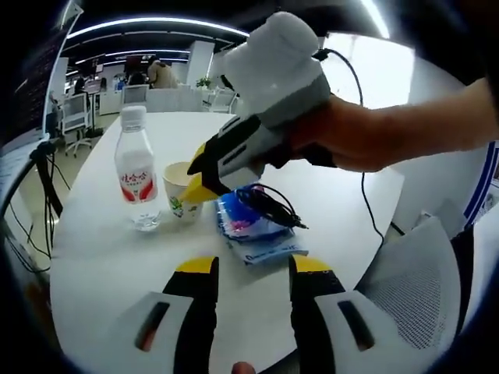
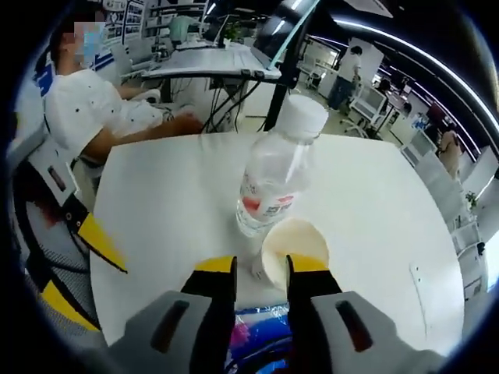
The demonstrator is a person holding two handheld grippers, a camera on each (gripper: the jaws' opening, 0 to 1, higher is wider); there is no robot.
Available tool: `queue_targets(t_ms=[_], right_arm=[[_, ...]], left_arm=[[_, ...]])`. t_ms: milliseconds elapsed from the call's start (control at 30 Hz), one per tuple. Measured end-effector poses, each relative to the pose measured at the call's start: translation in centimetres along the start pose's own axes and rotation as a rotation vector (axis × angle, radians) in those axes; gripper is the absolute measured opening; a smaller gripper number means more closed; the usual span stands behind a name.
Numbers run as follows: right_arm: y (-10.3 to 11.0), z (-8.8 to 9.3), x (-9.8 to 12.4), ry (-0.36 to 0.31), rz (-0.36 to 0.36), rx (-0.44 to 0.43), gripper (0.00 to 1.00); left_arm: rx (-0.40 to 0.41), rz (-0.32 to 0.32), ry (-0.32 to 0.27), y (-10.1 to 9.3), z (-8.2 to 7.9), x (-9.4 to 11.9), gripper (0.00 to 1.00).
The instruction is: Arrange the tabletop items into an orderly group along one side of the table until the central work area is clear of visible clutter.
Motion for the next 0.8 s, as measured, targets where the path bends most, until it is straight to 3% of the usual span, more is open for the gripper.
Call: queue_targets(t_ms=[400, 800], right_arm=[[0.1, 0.1, 4.9, -0.081, 0.110, -0.062, 0.26], [2.8, 3.6, 9.4, -0.087, 0.180, -0.093, 0.27]], left_arm=[[-0.035, 0.029, 0.010, -0.8, 0.0, -0.1, 0.35], [-0.029, 0.009, 0.014, -0.3, 0.0, -0.1, 0.34]])
Point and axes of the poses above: the point that each gripper's makers call its tool centre point, and the gripper's own axes: x roughly backward along the fingers, y roughly to its left, z roughly out of its underside, the point moved 2 cm from there along x, roughly backward along the fingers
